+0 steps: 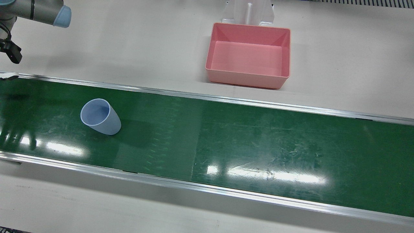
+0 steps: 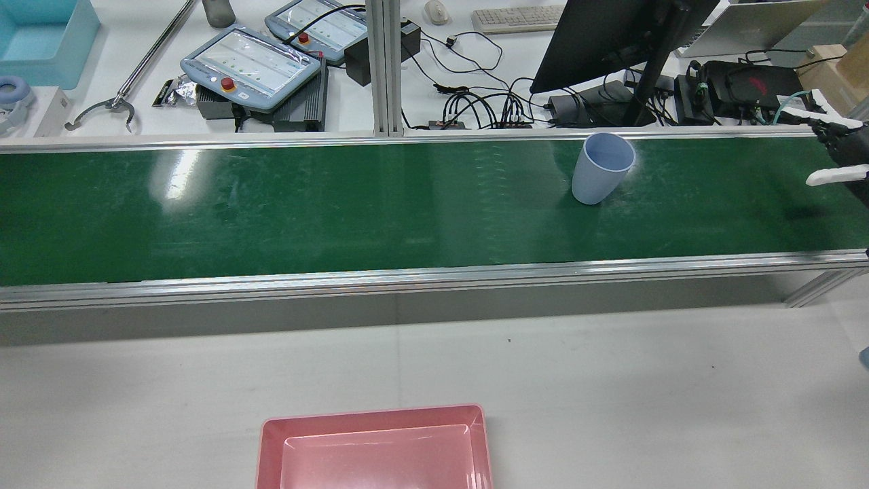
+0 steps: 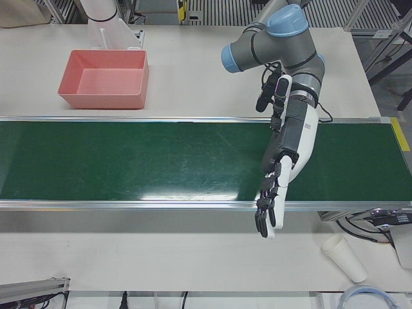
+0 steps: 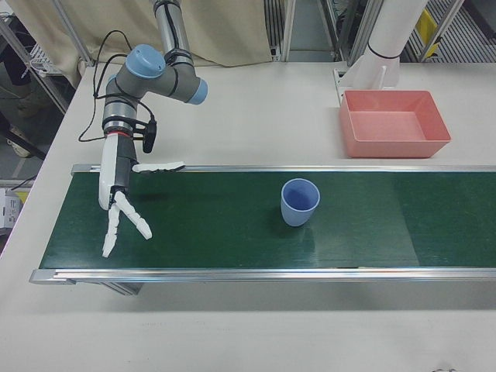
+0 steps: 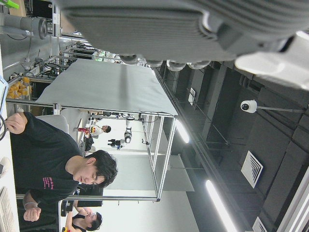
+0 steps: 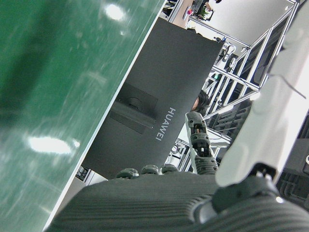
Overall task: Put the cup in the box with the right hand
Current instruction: 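Reach the right hand to the pale blue cup and close fingers around it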
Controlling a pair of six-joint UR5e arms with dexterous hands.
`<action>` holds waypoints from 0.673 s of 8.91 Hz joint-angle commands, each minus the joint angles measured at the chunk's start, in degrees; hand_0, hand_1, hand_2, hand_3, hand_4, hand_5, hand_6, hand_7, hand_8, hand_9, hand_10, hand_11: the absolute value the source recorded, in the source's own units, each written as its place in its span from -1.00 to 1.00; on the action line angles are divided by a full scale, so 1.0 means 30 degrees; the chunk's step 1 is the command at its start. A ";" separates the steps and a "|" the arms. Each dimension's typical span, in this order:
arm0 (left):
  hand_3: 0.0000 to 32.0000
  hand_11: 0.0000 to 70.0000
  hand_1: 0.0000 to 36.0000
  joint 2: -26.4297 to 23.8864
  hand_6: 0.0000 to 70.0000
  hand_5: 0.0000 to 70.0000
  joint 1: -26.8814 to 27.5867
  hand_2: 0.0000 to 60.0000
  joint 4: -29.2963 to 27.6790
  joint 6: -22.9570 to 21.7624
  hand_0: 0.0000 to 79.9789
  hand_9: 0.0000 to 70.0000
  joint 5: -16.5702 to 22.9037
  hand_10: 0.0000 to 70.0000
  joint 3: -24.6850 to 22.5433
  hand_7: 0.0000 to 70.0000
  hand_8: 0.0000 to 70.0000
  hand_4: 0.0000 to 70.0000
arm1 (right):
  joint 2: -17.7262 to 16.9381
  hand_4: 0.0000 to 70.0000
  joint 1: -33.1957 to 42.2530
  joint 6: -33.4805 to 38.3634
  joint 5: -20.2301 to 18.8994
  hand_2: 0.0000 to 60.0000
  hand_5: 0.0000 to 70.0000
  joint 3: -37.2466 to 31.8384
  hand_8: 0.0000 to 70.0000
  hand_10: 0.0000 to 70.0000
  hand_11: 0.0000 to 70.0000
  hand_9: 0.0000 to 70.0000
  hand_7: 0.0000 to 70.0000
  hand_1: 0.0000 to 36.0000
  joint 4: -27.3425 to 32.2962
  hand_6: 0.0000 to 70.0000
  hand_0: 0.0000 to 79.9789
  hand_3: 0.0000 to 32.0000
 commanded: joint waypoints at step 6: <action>-1.00 -1.00 -1.00 0.0000 -1.00 -1.00 0.0000 -1.00 0.0000 0.0000 -1.00 -1.00 0.0000 -1.00 0.0001 -1.00 -1.00 -1.00 | 0.0200 -0.86 -0.1091 -0.0234 0.0168 -0.78 -0.91 -0.0250 -1.00 -1.00 -1.00 -1.00 -1.00 -0.38 0.0030 -0.99 0.17 -1.00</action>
